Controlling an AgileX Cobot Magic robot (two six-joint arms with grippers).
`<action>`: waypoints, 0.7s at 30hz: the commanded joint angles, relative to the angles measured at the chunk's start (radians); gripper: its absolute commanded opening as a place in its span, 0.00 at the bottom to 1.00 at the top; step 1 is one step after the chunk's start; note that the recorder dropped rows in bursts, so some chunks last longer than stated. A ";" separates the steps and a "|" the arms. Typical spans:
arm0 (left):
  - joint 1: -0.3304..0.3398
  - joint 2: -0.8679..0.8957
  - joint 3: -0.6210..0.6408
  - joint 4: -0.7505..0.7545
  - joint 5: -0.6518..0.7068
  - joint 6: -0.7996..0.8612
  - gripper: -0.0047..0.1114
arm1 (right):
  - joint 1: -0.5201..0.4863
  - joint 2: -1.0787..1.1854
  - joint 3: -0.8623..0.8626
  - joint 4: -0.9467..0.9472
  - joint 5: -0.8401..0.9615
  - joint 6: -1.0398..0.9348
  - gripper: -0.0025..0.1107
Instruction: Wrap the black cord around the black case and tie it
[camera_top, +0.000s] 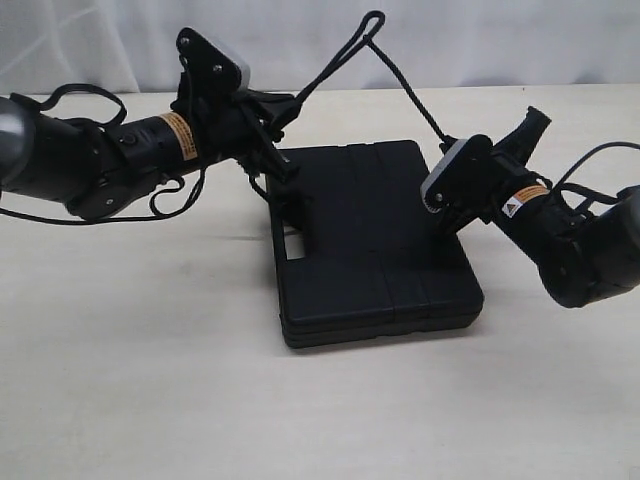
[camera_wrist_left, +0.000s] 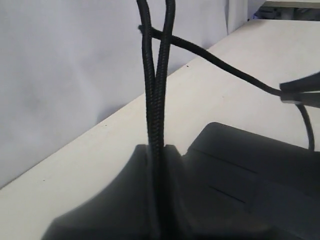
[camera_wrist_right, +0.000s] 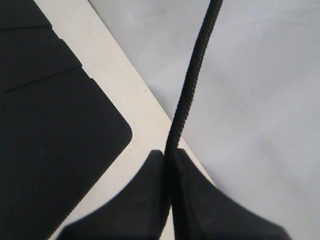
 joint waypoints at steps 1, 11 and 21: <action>0.004 0.020 -0.007 -0.029 -0.039 -0.013 0.04 | 0.001 0.005 0.010 -0.019 0.036 -0.021 0.06; 0.006 0.052 -0.007 -0.044 -0.061 -0.010 0.04 | 0.001 0.005 0.010 -0.034 -0.011 -0.026 0.06; 0.004 0.052 -0.007 0.040 -0.071 -0.042 0.04 | 0.001 0.005 0.010 -0.044 -0.014 -0.026 0.06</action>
